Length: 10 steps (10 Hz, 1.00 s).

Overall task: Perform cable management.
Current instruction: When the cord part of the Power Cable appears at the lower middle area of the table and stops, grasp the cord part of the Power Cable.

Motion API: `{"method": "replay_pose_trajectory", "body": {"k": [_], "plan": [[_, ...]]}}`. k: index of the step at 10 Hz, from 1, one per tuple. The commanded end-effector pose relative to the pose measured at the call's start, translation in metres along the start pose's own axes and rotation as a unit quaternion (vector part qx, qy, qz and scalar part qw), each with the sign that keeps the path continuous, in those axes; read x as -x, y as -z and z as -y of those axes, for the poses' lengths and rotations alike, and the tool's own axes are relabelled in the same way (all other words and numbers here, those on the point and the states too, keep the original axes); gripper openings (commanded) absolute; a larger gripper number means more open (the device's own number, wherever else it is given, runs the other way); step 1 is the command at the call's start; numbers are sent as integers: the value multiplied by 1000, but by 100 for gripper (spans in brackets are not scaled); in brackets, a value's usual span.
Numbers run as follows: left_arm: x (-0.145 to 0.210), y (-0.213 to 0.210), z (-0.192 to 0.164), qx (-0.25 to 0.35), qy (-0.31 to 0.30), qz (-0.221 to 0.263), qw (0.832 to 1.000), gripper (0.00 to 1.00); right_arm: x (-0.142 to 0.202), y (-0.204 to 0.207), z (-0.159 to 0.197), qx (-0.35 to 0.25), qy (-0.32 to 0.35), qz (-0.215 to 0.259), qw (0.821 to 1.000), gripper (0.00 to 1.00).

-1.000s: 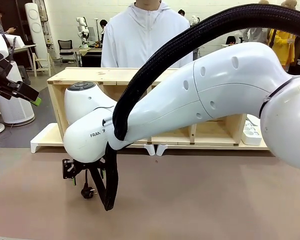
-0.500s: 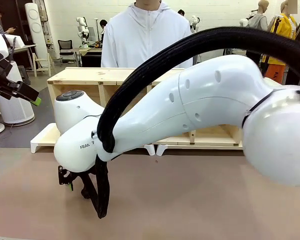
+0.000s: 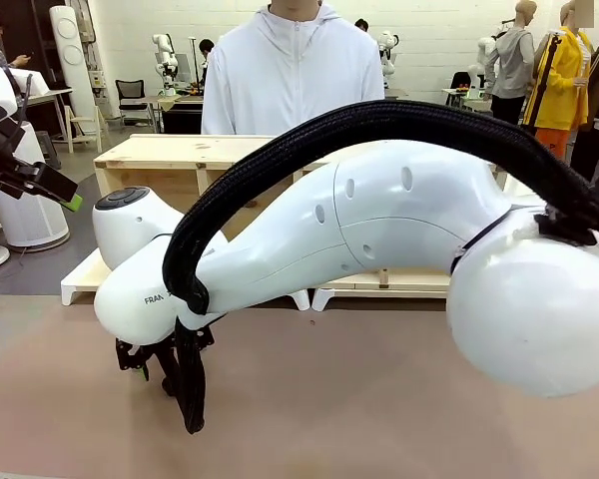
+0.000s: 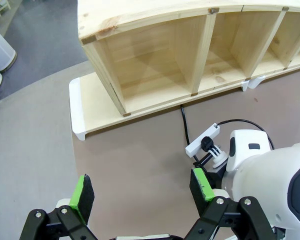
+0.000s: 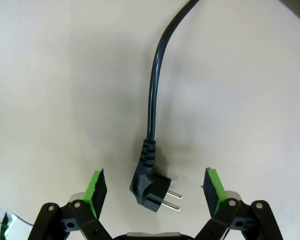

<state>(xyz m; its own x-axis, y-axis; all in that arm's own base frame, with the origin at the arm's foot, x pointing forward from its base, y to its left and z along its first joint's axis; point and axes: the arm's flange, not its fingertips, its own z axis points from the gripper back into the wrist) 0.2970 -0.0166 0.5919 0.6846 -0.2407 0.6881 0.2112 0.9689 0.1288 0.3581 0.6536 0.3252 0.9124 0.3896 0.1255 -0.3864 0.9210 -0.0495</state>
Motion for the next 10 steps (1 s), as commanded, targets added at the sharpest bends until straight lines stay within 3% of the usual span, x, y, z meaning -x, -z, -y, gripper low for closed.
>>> {"method": "replay_pose_trajectory", "body": {"k": [1, 7, 10], "plan": [[-2, 1, -1, -2, -2, 6, 1000, 100, -13, 4, -6, 17, 2, 7, 1000, 100], [-2, 1, -1, -2, -2, 6, 1000, 100, -22, 14, 4, -6, 10, -5, 1000, 100], [-2, 1, -1, -2, -2, 6, 1000, 100, -22, 15, 8, -5, 7, -7, 1000, 75]]}}
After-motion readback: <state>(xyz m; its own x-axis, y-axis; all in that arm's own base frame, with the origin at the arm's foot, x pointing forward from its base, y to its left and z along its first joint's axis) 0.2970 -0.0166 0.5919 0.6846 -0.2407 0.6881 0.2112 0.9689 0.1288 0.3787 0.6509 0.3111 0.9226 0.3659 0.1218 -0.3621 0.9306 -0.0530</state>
